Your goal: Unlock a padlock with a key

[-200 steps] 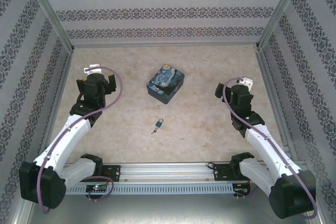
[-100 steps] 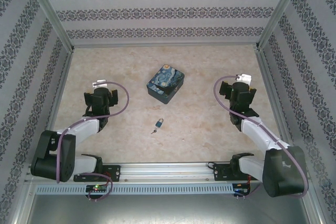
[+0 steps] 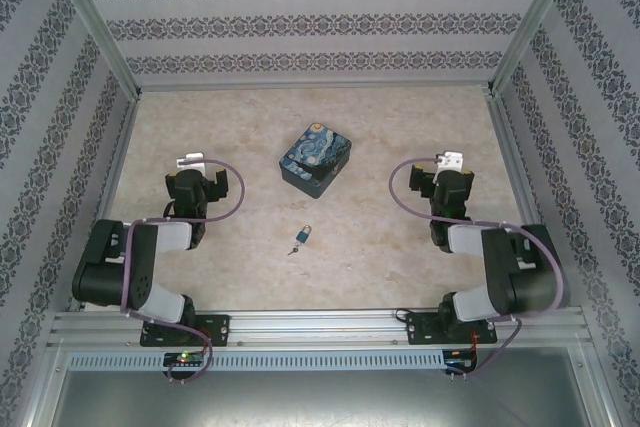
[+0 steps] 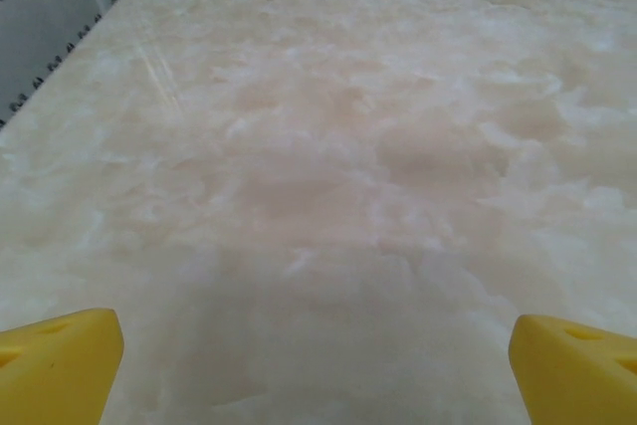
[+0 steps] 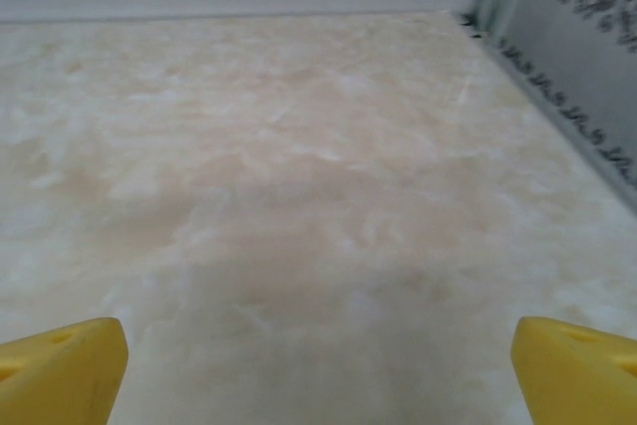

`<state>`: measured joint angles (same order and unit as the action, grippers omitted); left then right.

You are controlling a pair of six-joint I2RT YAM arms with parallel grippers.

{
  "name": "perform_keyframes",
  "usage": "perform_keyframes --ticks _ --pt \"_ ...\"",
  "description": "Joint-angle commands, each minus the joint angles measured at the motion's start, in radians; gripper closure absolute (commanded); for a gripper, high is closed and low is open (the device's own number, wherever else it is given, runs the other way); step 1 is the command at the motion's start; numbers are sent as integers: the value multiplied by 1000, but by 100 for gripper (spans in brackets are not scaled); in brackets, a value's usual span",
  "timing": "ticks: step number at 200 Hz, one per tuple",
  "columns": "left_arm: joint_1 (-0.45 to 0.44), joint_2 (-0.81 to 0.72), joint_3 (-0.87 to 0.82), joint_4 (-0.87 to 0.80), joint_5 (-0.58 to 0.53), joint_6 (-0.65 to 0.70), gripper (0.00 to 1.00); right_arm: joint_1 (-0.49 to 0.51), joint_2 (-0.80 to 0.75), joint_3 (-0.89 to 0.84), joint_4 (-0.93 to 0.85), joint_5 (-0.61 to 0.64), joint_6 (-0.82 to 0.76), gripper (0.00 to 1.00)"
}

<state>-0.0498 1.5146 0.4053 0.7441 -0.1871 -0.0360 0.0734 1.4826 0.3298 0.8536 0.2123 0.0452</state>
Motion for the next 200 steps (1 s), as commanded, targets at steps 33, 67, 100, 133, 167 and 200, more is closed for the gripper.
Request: perform_keyframes --ticks 33,67,100,133,167,200 --pt "42 49 7 92 138 16 0 -110 31 58 39 -330 0 2" --pt "47 52 10 86 143 15 0 -90 29 58 40 -269 -6 2" --pt "47 51 12 84 144 14 0 -60 26 58 34 -208 -28 2" --pt "47 52 11 84 144 14 0 -55 26 56 35 -200 -30 2" --pt "47 51 7 93 144 16 0 -56 27 58 33 -203 -27 2" --pt "47 48 3 98 145 17 0 -67 32 67 24 -219 -19 2"
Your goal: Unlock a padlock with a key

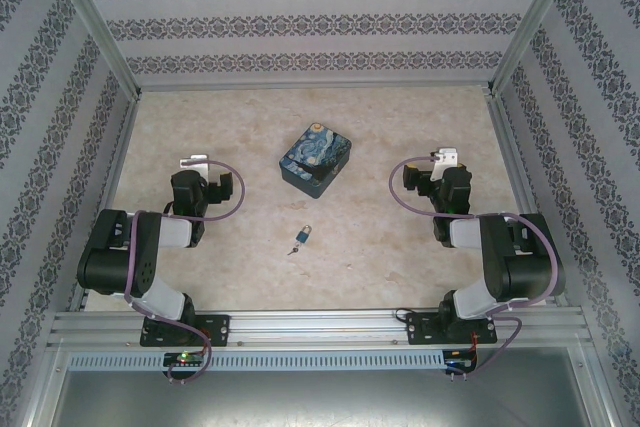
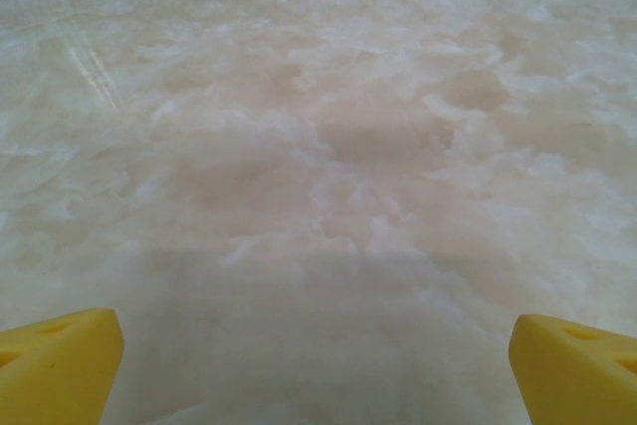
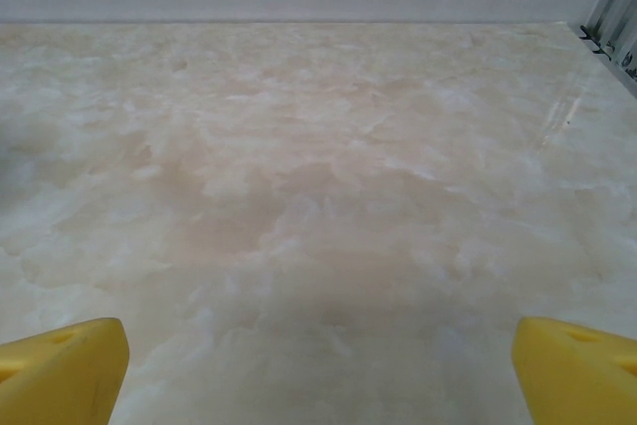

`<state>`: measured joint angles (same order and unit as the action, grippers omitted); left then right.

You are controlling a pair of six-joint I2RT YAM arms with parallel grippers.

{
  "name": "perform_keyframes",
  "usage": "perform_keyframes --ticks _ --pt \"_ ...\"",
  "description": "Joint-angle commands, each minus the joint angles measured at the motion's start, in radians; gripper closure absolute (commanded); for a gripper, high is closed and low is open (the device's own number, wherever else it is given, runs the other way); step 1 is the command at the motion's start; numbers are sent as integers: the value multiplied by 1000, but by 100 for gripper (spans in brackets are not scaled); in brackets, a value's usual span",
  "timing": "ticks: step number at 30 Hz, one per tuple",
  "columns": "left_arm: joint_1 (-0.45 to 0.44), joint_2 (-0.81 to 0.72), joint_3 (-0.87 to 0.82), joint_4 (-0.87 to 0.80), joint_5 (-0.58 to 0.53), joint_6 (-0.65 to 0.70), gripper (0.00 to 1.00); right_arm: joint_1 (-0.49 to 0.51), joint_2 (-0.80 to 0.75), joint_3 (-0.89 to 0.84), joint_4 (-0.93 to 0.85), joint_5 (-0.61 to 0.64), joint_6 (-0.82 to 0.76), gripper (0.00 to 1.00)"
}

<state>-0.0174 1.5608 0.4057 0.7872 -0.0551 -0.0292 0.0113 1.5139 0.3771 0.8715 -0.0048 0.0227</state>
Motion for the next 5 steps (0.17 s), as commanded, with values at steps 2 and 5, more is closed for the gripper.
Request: perform_keyframes --ticks 2,5 --pt "14 1 2 54 14 11 0 -11 1 19 6 -15 7 2" --pt "14 2 3 53 14 11 0 -8 -8 9 15 -9 3 2"
